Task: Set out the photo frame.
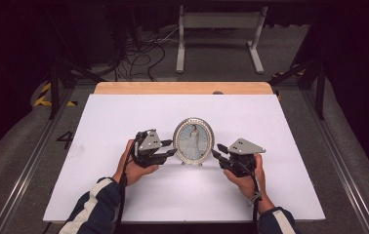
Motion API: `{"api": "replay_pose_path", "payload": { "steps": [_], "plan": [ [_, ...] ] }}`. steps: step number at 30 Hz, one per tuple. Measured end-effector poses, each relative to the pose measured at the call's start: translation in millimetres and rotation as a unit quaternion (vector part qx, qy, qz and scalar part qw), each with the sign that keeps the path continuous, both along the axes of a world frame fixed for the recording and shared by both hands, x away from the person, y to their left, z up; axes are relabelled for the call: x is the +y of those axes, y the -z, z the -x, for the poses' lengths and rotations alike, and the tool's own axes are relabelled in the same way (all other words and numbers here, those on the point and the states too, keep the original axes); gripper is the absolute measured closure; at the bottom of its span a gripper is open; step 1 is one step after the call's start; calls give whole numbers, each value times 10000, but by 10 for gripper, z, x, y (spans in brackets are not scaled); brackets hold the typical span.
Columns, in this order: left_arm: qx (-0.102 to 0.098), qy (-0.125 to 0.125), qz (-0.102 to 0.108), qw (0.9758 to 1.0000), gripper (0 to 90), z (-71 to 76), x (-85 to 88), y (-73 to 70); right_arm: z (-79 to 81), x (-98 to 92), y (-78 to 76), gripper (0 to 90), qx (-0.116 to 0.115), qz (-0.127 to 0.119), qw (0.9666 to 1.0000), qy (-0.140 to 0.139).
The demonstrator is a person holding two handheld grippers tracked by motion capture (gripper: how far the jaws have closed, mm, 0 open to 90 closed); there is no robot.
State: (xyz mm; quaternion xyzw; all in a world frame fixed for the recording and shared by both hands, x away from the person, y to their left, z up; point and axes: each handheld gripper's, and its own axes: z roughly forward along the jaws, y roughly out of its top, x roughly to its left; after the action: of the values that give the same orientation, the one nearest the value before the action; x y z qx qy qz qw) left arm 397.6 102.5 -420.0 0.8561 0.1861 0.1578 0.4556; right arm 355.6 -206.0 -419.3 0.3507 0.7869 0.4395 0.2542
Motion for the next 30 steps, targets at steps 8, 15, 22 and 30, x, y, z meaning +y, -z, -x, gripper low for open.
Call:
{"api": "replay_pose_path", "payload": {
  "steps": [8,15,22,30],
  "plan": [
    [-11,-6,-50,10000,533,34,40,-7,34,-51,7,591,-44,159,9998,-55],
    [-28,-30,-72,10000,436,86,88,-11,70,-83,10,489,-34,228,9996,-139],
    [-65,-137,-147,9998,354,134,163,-2,111,-86,18,400,-39,375,9990,-225],
    [-99,-192,-327,9992,254,200,204,32,109,-80,21,291,-13,395,9989,-254]
  ]
}}
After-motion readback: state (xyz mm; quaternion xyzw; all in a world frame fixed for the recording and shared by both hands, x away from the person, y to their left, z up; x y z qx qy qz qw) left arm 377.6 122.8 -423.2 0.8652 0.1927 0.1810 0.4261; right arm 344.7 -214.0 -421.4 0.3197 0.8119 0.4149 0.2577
